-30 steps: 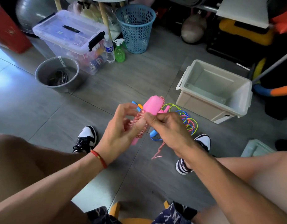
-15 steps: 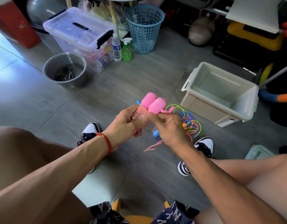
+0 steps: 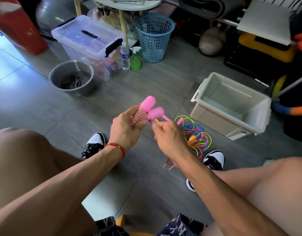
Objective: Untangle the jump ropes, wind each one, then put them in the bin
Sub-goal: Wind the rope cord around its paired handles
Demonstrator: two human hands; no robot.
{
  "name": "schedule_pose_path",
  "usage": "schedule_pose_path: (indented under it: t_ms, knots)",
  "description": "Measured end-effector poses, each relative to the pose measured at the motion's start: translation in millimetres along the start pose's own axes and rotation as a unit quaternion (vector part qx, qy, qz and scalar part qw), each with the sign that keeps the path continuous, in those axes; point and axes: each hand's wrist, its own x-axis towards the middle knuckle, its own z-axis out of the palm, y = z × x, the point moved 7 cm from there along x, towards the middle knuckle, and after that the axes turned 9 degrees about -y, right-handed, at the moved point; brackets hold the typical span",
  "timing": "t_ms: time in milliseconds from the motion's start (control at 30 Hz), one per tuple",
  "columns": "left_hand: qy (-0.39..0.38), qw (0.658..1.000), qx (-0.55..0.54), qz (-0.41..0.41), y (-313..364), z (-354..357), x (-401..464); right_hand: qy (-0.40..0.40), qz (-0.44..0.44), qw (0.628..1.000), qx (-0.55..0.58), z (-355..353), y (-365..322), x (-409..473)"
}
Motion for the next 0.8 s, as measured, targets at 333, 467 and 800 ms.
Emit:
schedule_pose_path:
  t_ms: [333,467,800]
  knots:
    - [0.027,0.976,0.088,0.197,48,13,-29,0.052,0.051,0.981,0.182,-25,3,0]
    - [-0.144,0.969,-0.201,0.022,33,2,-14,-0.034,-0.032,0.974,0.222,-24,-2,2]
    - [-0.144,0.989,-0.02,0.026,21,2,-9,0.048,-0.031,0.988,0.141,-7,6,6]
